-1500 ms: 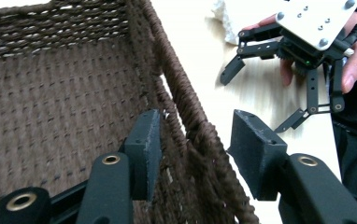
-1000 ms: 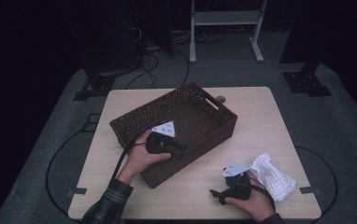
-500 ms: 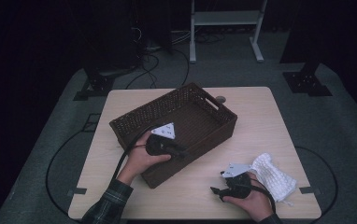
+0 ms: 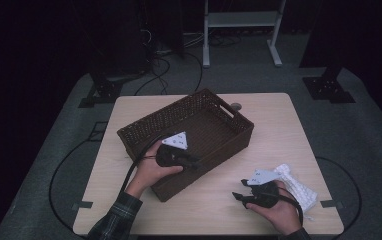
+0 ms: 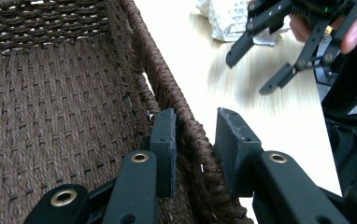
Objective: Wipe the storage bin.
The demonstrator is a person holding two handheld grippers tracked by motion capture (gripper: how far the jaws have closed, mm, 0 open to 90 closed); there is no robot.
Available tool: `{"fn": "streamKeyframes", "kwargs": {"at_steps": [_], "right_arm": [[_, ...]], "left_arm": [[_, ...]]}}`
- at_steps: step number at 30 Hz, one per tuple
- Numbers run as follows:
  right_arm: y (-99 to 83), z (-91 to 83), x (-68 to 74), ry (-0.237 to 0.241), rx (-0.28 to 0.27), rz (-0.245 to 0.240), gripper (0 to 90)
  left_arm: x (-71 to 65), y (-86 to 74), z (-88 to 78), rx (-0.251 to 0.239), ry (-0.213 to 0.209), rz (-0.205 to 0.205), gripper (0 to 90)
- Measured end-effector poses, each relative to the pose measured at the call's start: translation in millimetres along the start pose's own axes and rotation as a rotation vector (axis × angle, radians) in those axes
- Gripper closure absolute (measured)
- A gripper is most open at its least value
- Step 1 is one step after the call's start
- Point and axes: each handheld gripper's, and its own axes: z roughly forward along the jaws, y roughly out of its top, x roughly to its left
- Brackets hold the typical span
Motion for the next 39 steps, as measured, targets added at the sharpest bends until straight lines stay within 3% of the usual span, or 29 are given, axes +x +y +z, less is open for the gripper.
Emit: {"fn": "streamKeyframes", "kwargs": {"at_steps": [4, 11, 39], "right_arm": [[1.2, -11.9, -6.7, -0.027, -0.026, 0.032, 42.9], [2.3, -24.5, -15.1, -0.071, -0.054, 0.041, 42.6], [-10.3, -54.9, -42.8, -0.184, -0.085, 0.098, 40.5]], "left_arm": [[-0.5, 0.0, 0.0, -0.001, 0.003, -0.005, 69.0], [-0.5, 0.0, -0.5, 0.002, 0.004, -0.005, 69.1], [-1.3, -0.5, -0.5, 0.003, 0.004, -0.004, 68.8]]}}
